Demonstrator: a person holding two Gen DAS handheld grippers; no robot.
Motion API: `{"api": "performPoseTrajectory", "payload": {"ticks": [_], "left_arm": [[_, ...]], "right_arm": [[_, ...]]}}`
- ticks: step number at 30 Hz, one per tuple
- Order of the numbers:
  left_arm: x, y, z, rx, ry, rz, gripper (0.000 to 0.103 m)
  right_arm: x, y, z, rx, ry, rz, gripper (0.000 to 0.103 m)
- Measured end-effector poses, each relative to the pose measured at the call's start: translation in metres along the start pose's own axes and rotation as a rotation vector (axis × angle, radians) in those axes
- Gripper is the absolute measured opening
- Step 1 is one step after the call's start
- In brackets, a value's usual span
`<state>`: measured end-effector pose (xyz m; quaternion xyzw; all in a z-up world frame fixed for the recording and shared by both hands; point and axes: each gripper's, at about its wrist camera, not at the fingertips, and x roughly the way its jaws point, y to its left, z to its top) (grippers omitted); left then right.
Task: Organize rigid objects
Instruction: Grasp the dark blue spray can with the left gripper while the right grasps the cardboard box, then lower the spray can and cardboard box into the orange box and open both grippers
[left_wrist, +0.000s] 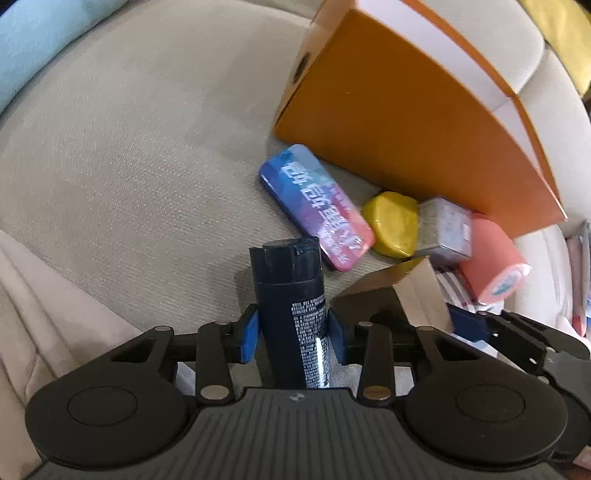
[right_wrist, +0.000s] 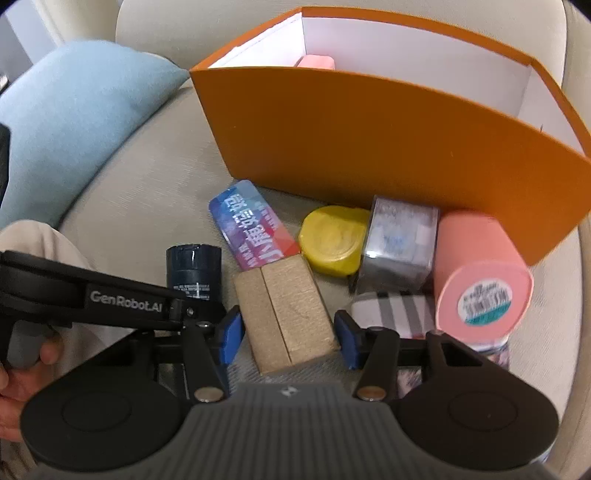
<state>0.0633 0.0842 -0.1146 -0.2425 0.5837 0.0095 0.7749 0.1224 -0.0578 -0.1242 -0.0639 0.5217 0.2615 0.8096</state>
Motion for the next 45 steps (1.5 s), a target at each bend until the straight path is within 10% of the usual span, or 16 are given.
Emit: {"api": "performPoseTrajectory", "payload": {"ticks": [18,33,45], "left_arm": [[-0.076,-0.068,0.015,0.234,-0.265,-0.051,0.042],[-0.13,-0.141,0.105,0.36,-0.44,-0.131,0.042],[-0.054,-0.167,0.182,0.491,-0.283,-0.132,0.042]], "right_arm": [[-0.064,0.002,0.006,0.021,-0.183,0.006,0.05],[-0.141,-0.015,0.1,-0.042,-0.473,-0.076,0.05],[-0.097,-0.066,0.157,-0.069,-0.43,-0.15,0.05]]}}
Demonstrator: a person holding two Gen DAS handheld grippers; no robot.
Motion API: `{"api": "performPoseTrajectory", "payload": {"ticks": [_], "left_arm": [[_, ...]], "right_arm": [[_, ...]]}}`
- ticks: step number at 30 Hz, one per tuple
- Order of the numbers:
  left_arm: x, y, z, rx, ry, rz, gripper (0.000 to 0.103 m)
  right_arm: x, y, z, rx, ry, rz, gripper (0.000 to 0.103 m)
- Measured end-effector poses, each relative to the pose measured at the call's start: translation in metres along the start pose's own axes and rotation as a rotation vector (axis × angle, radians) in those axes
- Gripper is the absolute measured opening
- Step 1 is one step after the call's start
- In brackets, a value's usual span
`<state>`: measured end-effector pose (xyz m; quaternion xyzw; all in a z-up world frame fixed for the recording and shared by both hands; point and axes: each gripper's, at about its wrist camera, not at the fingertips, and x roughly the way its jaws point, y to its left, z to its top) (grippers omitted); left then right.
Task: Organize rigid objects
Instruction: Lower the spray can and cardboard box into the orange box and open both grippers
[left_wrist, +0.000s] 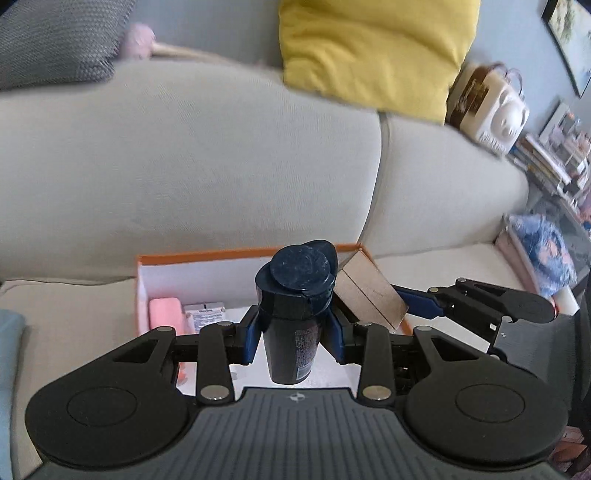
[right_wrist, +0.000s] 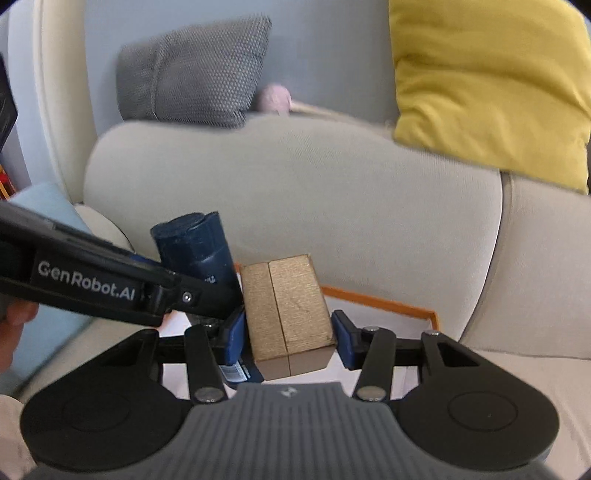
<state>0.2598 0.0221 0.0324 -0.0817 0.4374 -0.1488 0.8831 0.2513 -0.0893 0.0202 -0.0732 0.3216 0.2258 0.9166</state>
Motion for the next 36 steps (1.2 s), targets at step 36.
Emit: {"api": "performPoseTrajectory", "payload": {"ticks": [36], "left_arm": [[0.161,0.055,-0.008,-0.087,0.277,0.017,0.044]], "right_arm": [[0.165,-0.065,-0.028,0.005,0.396,0.016,0.047]]}}
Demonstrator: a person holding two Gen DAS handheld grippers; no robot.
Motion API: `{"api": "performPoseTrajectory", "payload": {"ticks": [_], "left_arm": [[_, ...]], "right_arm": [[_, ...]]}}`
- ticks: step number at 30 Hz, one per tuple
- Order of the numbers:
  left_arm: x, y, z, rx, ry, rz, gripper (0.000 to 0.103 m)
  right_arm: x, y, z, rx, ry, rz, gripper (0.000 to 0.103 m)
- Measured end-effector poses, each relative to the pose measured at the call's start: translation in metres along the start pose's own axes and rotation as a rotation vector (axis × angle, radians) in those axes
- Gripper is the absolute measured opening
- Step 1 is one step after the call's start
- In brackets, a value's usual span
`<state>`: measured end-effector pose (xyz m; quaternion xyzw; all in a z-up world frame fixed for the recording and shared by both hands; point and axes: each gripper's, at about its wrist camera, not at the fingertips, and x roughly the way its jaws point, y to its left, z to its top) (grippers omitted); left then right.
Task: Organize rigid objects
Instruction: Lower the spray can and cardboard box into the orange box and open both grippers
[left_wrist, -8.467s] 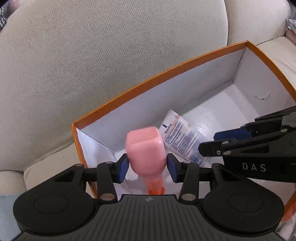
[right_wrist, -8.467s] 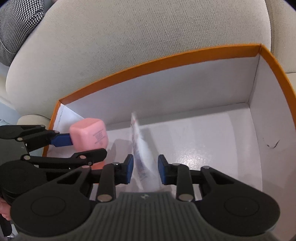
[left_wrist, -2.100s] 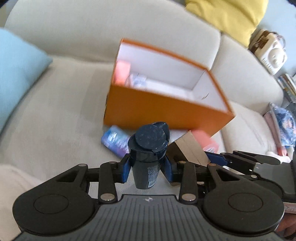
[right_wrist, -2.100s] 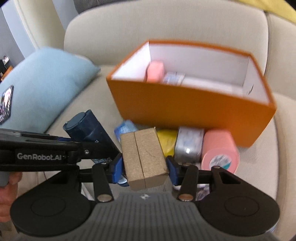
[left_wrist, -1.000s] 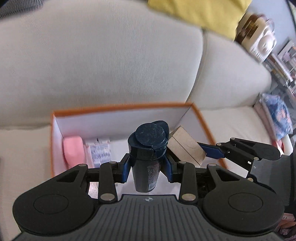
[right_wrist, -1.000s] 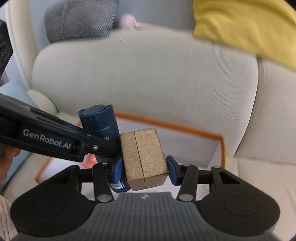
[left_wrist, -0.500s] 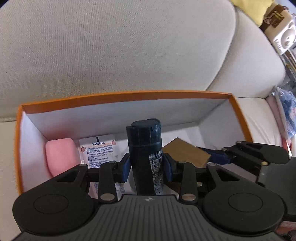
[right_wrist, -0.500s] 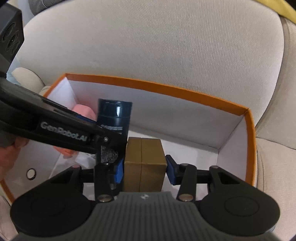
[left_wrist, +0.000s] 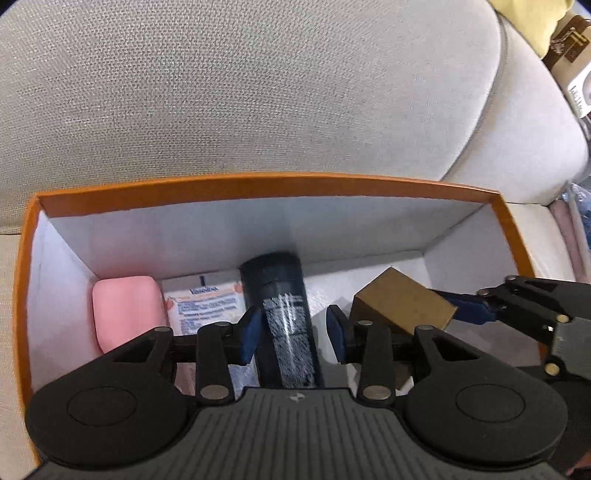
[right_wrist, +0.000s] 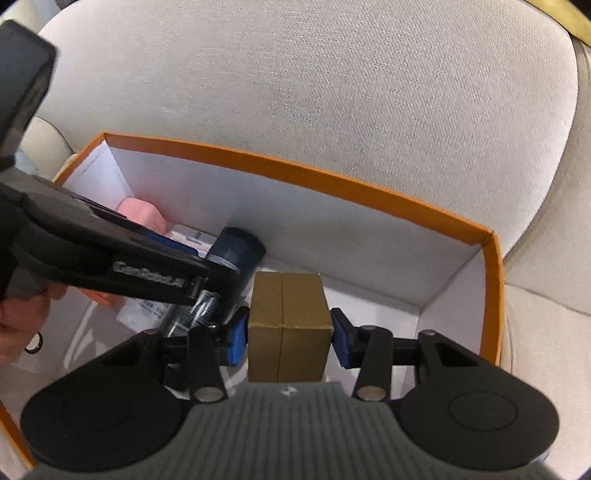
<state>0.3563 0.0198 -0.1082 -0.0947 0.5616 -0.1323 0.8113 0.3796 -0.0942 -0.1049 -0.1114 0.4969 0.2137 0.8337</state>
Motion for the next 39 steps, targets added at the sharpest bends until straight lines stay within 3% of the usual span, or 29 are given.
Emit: {"api": "performPoseTrajectory", "payload": {"ticks": [4,8,10,14,20,22,34,39], "left_arm": [[-0.013,0.001,-0.008,0.012,-0.003,0.015,0.044],[-0.022,-0.001,-0.018,0.019,0.01,0.015,0.044],[-0.026,-0.001,-0.024,0.029,0.022,0.026,0.044],[-0.027,0.001,-0.029,0.032,0.043,0.024,0.044],[-0.025,0.0,-0.037,0.027,0.046,0.02,0.044],[-0.024,0.0,-0.036,0.03,0.045,0.021,0.044],[-0.019,0.007,-0.024,-0.011,0.056,0.009,0.042],[-0.017,0.01,-0.022,-0.023,0.054,0.001,0.038]], "right_arm": [[-0.005,0.0,-0.004,0.017,0.038,0.014,0.05],[-0.008,0.006,-0.009,-0.018,0.063,-0.013,0.052],[-0.014,0.006,-0.012,-0.035,0.072,-0.028,0.059],[-0.023,0.005,-0.016,-0.067,0.104,-0.048,0.06],[-0.021,-0.003,-0.027,-0.024,0.18,-0.038,0.04],[-0.02,-0.005,-0.025,-0.031,0.18,-0.054,0.017],[0.008,0.0,-0.003,-0.203,0.104,-0.104,0.023],[0.015,0.007,0.005,-0.248,0.071,-0.076,0.022]]}}
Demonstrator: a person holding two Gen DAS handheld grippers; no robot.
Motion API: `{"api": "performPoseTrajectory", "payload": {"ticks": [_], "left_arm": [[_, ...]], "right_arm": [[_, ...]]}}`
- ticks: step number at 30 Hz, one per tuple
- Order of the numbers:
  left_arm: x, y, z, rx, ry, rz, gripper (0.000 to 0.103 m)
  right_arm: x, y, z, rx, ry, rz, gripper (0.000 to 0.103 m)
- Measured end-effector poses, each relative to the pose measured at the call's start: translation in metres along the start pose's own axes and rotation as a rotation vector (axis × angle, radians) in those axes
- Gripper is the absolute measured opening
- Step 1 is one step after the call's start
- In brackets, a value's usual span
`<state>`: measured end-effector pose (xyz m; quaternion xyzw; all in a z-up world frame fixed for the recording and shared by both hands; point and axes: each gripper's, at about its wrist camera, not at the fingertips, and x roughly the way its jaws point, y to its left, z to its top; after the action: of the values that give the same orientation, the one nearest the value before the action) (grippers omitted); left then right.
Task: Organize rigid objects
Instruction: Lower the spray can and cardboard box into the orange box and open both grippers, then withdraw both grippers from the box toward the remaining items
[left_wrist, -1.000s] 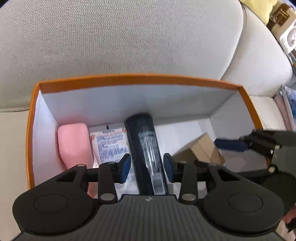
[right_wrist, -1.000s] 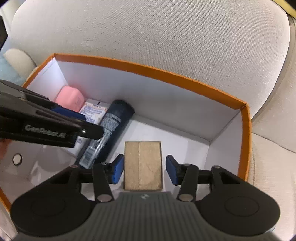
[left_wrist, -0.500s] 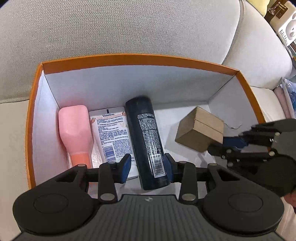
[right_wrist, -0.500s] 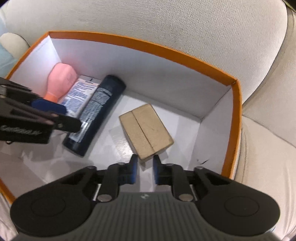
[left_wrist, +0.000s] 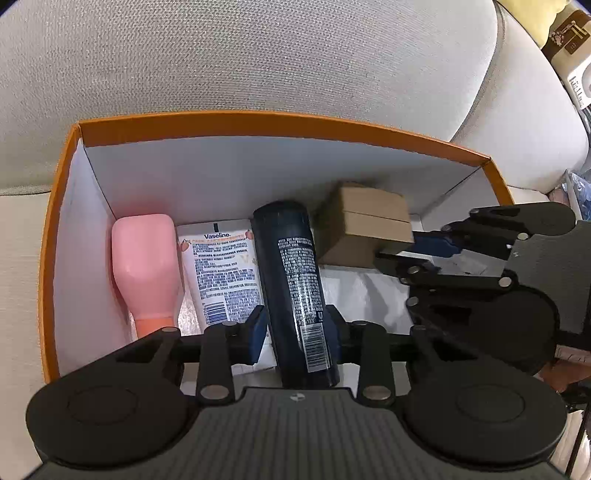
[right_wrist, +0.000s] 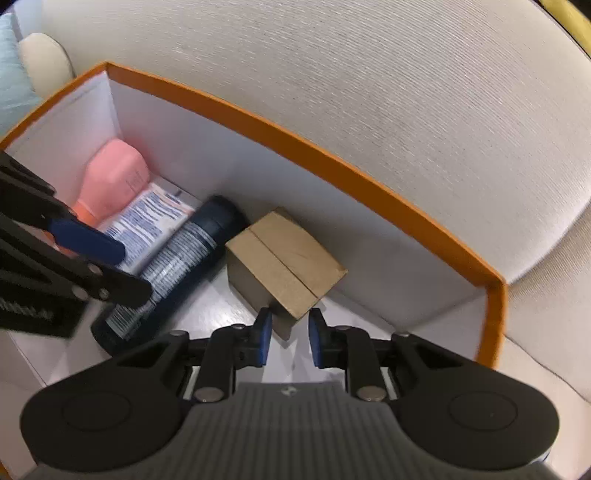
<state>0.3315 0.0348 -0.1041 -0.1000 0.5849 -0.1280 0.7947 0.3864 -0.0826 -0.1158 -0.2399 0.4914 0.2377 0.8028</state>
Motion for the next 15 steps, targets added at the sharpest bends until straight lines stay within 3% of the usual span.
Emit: {"api": "performPoseTrajectory", "payload": {"ticks": [6,15], "left_arm": [[0.002,0.001,-0.001,-0.014,0.005,-0.014,0.036],[-0.023,-0.006,-0.004,0.024,-0.031,-0.011,0.035]], "right_arm": [[0.003,0.01,0.005,-0.043,-0.024,-0.003,0.022],[-0.016,0.008,0.006,0.005,-0.026,0.005,0.02]]}}
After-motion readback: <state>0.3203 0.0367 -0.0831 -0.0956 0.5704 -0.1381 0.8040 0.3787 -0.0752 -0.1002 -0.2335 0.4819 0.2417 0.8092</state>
